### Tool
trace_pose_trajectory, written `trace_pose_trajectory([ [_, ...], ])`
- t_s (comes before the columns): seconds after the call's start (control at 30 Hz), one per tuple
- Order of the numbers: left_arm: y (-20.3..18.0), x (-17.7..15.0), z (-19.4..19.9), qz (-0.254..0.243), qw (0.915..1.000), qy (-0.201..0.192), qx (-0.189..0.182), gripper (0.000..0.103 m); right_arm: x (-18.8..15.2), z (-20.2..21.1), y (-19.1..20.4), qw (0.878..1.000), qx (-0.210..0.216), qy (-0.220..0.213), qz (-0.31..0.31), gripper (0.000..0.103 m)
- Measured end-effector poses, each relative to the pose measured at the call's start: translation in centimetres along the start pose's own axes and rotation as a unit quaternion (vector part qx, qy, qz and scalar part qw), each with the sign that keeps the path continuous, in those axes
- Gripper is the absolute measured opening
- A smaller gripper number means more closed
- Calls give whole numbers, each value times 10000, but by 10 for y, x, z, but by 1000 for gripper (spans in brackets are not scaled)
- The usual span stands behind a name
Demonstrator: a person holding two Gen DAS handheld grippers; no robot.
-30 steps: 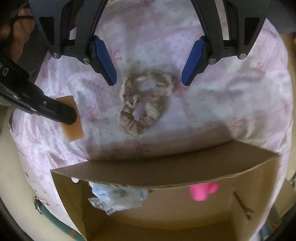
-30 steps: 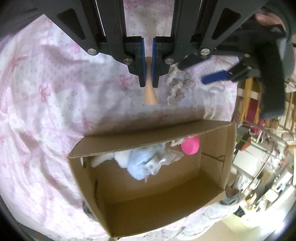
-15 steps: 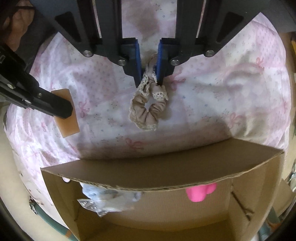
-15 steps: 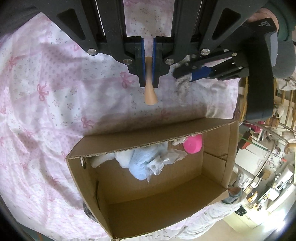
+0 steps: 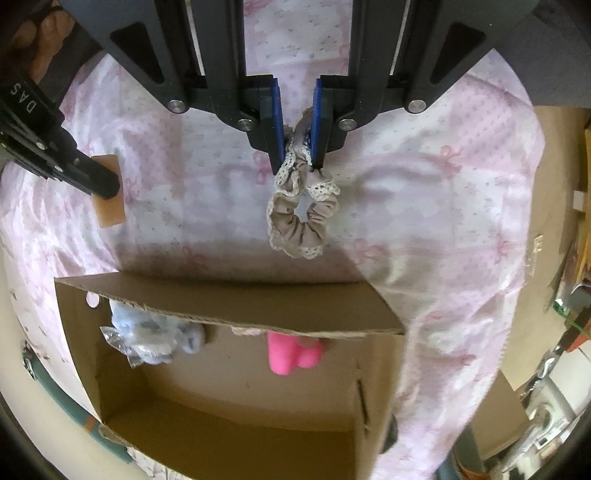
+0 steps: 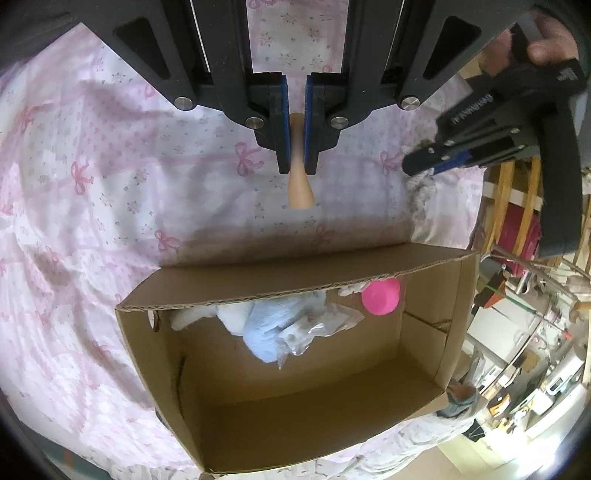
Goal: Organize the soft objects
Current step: 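Carry both held items over the box and open both tools to drop them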
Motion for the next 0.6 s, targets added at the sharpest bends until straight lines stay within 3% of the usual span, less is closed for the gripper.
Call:
trace_pose_trajectory([
  [0.33,8,-3,11,99,9993,-266,240,12,-2,5,15,9994,173,-91,288,8],
  [0.6,11,15,40,4,9938,-992,507,12,20,40,20,9934,709,-891,124,8],
])
Point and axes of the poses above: each gripper's, at about its wrist camera, not at the fingertips, and z roughly against the way its jaws point, y to its left, x to its top, the point moved 5 cm from there along -z, roughly the way its jaws point, and after that the axes turned 11 degrees about -y, right-handed, at the moved point
